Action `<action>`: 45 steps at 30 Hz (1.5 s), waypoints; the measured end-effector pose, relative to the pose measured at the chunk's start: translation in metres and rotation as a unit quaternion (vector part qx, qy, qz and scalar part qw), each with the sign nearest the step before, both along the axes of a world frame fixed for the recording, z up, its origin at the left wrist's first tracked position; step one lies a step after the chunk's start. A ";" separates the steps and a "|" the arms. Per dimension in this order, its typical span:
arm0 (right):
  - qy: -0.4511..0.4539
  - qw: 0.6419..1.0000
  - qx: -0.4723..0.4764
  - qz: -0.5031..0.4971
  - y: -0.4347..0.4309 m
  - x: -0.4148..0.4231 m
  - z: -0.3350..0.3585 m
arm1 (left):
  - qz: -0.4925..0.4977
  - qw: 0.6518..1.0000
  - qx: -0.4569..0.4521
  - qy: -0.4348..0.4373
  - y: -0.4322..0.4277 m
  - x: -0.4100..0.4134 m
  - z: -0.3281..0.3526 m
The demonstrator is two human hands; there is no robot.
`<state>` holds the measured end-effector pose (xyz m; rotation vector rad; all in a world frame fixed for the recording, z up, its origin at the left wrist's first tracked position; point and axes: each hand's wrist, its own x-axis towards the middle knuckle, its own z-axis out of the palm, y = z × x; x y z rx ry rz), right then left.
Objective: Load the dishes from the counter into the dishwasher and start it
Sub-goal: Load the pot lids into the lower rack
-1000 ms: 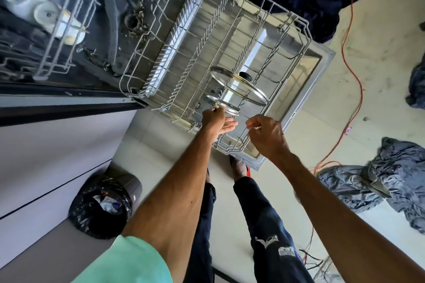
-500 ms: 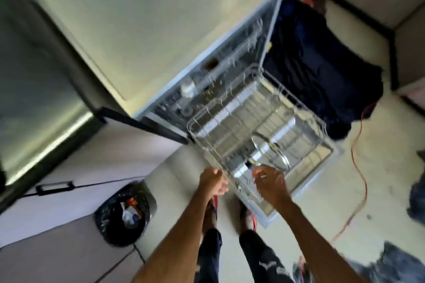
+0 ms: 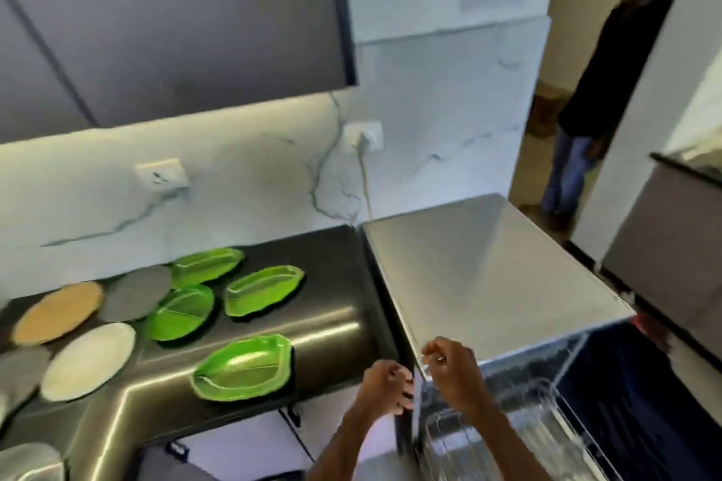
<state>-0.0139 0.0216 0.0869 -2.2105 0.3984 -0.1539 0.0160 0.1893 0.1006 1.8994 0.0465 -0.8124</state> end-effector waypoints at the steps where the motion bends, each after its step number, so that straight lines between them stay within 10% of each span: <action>1: -0.014 1.000 -0.001 0.017 0.015 0.011 0.018 | 0.007 1.000 -0.011 -0.016 0.014 0.009 0.016; 12: -0.087 0.977 -0.025 0.193 0.208 0.114 0.089 | 0.107 0.979 -0.018 -0.172 0.240 0.085 0.075; 27: 0.052 0.905 -0.018 0.422 0.410 0.138 0.035 | 0.374 0.921 0.014 -0.108 0.443 0.037 0.015; 38: 0.111 0.827 -0.018 0.552 0.533 0.125 0.025 | 0.510 0.793 0.305 -0.136 0.546 -0.040 0.033; 45: 0.136 0.800 -0.030 0.584 0.621 0.118 0.018 | 0.560 0.764 0.307 -0.089 0.625 -0.049 0.038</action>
